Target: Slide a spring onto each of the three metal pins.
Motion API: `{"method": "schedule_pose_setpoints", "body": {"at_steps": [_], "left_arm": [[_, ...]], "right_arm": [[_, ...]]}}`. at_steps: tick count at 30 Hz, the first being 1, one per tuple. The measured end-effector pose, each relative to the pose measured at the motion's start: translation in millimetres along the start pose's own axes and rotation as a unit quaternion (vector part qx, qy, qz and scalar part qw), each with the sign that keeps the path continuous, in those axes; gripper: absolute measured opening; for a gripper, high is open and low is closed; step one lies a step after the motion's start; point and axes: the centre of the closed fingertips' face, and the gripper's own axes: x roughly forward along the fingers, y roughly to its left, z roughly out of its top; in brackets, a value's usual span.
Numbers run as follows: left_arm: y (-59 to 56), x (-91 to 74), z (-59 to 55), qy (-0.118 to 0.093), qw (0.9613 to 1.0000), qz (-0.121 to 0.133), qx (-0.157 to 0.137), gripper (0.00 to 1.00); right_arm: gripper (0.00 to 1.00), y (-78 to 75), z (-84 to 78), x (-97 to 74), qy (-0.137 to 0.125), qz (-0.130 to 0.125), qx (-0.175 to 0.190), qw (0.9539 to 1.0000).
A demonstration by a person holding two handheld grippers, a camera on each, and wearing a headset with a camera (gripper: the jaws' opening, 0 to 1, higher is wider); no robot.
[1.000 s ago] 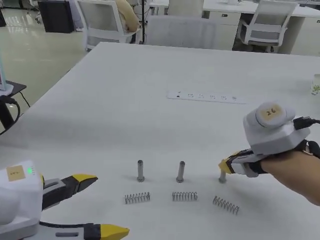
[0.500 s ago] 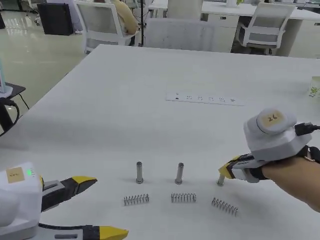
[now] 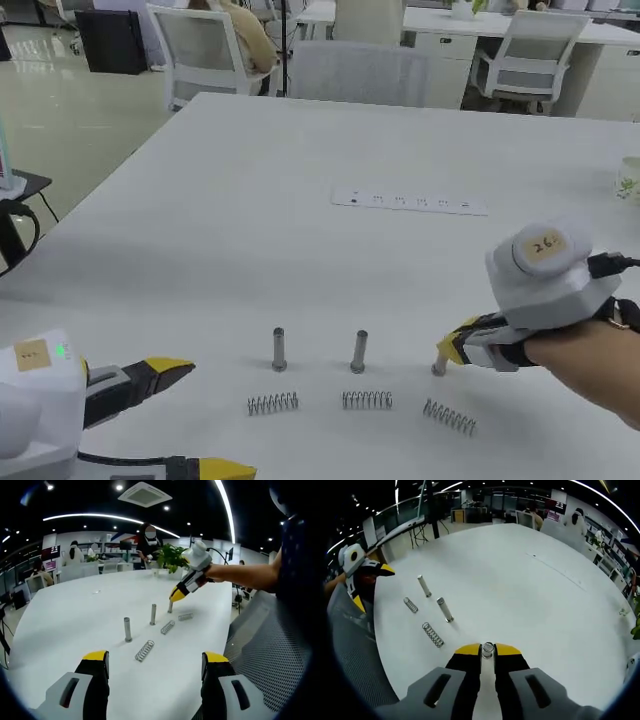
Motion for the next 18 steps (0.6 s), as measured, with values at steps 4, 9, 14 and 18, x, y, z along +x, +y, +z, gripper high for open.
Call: {"method": "schedule_pose_setpoints", "body": {"at_steps": [4, 9, 14, 18], "left_arm": [[0.6, -0.2, -0.5, 0.001, 1.0, 0.0, 0.0, 0.72], [1.2, -0.6, -0.7, 0.0, 1.0, 0.0, 0.0, 0.72], [0.7, -0.2, -0.4, 0.0, 1.0, 0.0, 0.001, 0.72], [1.1, -0.4, -0.2, 0.0, 1.0, 0.001, 0.001, 0.72]], "right_arm": [[0.09, 1.3, -1.6, 1.2, 0.002, 0.001, -0.003, 1.0], [0.11, 0.3, -1.7, -0.7, 0.0, -0.002, -0.004, 1.0], [0.14, -2.5, -2.5, -6.3, -0.004, -0.004, -0.004, 1.0], [0.15, -3.7, -4.1, -12.8, -0.009, -0.005, -0.005, 0.9999]]}}
